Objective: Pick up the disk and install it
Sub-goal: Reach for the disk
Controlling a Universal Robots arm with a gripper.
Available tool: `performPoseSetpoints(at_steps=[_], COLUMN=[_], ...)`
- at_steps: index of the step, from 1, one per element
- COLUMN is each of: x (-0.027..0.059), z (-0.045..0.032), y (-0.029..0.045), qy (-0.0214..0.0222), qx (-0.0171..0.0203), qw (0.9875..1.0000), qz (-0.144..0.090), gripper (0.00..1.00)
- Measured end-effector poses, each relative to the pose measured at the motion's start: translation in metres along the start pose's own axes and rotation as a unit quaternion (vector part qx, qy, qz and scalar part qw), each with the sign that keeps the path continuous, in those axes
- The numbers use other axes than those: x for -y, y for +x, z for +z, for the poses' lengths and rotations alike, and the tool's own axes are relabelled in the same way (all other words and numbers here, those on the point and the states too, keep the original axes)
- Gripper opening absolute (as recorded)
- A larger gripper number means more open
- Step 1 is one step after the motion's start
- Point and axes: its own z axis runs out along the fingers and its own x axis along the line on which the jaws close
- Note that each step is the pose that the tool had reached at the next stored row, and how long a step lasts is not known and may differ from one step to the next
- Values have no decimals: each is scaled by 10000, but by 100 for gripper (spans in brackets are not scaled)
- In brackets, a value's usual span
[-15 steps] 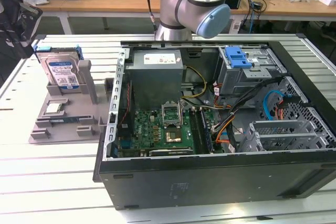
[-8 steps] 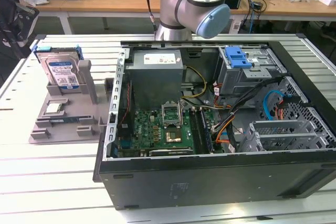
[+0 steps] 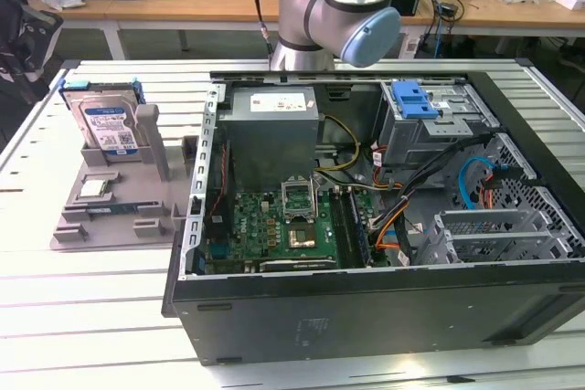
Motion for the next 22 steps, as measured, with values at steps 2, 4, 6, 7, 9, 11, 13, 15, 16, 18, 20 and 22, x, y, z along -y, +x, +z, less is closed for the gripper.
performPoseSetpoints(at_steps=[2, 4, 6, 7, 9, 11, 13, 15, 16, 18, 20, 22], x=[1, 2, 3, 4, 6, 7, 9, 11, 12, 14, 15, 18], z=[0, -1, -1, -1, -1, -1, -2, -3, -3, -4, -4, -4], y=[14, 30, 44, 51, 72, 90, 113, 150, 159, 183, 207, 239], qy=[0, 0, 0, 0, 0, 0, 0, 0, 0, 0, 0, 0], qx=[0, 0, 0, 0, 0, 0, 0, 0, 0, 0, 0, 0], qw=[10000, 10000, 10000, 10000, 10000, 10000, 10000, 10000, 10000, 10000, 10000, 10000], qz=[0, 0, 0, 0, 0, 0, -1, 0, 0, 0, 0, 0], gripper=[11, 11, 11, 11, 11, 11, 11, 11, 11, 11, 11, 11])
